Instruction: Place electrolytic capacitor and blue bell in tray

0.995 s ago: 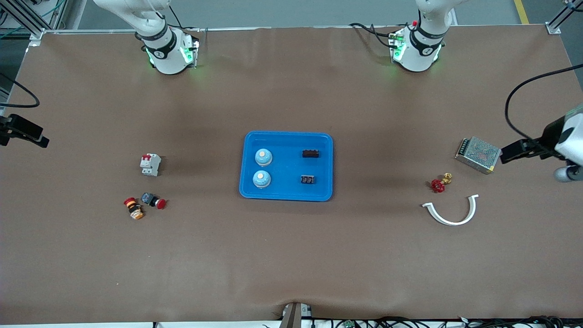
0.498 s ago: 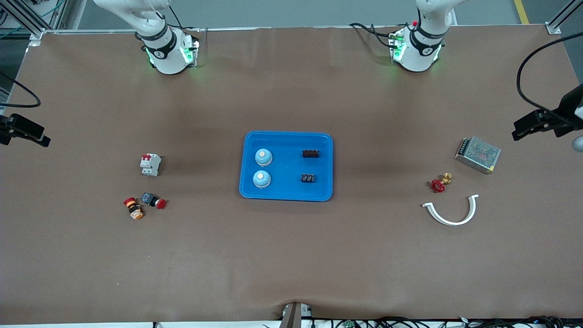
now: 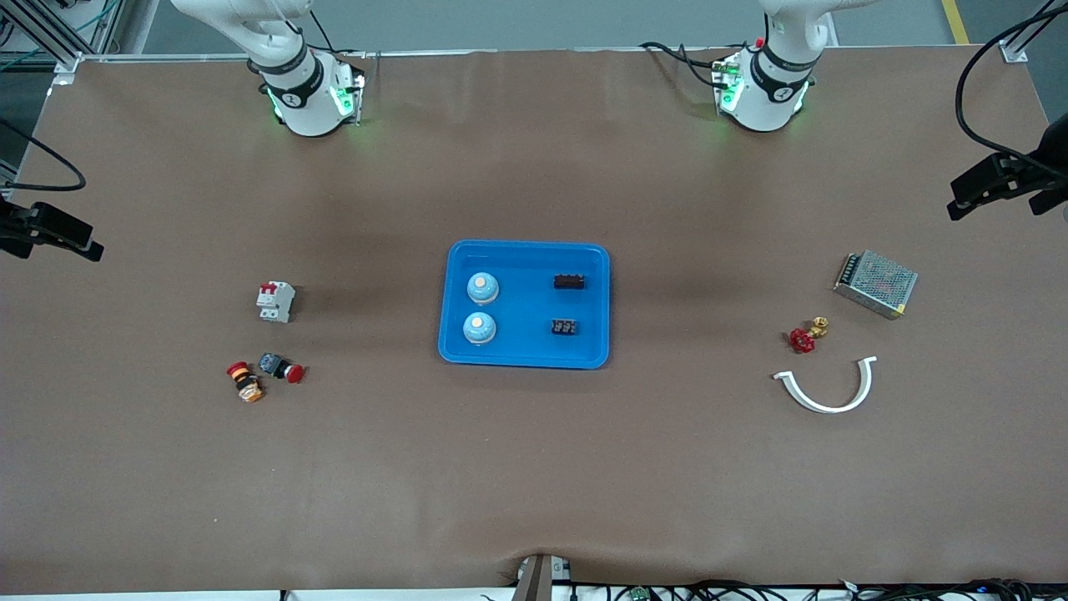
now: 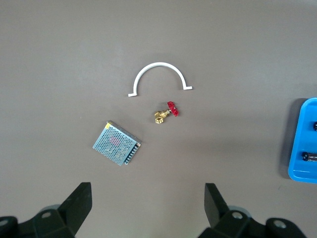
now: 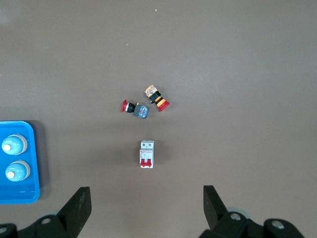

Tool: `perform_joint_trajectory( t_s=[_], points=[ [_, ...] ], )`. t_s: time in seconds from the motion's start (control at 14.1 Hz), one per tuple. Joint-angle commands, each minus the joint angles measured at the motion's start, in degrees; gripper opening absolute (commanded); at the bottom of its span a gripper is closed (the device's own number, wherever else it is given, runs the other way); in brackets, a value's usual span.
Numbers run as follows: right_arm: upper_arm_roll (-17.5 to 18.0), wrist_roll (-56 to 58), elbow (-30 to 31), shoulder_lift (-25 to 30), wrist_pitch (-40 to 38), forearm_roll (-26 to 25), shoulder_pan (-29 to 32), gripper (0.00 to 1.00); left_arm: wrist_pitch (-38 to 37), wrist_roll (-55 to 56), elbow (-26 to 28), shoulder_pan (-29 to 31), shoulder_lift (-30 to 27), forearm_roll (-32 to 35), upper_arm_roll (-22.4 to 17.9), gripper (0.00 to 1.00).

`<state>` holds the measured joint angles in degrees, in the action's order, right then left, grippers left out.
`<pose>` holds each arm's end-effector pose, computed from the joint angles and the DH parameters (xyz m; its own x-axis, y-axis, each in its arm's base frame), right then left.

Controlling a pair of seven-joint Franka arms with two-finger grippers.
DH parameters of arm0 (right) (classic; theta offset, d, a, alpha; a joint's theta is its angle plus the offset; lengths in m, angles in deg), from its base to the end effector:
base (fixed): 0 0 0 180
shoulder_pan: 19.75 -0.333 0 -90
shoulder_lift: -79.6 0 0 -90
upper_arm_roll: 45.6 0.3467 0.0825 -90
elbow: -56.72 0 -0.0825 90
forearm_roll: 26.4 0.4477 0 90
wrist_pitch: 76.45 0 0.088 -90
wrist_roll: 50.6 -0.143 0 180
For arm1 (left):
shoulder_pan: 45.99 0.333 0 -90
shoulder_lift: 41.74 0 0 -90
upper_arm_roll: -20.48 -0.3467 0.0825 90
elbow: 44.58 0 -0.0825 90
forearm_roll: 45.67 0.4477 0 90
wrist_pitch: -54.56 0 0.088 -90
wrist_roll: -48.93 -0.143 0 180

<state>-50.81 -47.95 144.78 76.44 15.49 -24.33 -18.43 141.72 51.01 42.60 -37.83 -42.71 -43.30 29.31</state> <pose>0.6372 -0.0664 0.6059 0.9975 -0.0687 0.0142 -0.0682 -0.9972 -0.0305 0.6083 -0.0018 0.6515 0.9995 0.0266 0.0180 0.0274 -0.9987 -0.0432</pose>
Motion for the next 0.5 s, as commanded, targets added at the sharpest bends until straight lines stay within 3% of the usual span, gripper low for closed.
perform_joint_trajectory(
  t_s=[0.0,0.43],
  points=[
    [0.0,-1.0,1.9,1.8,0.9,-0.5,-0.6,1.0,-1.3,-2.4,1.3,-3.3,-1.8,-1.1,-3.5,1.0],
    [-0.1,-1.0,1.5,1.6,0.9,-0.3,-0.4,1.0,-3.3,-5.4,1.3,-8.2,-4.5,-2.1,-9.7,1.0]
  ],
)
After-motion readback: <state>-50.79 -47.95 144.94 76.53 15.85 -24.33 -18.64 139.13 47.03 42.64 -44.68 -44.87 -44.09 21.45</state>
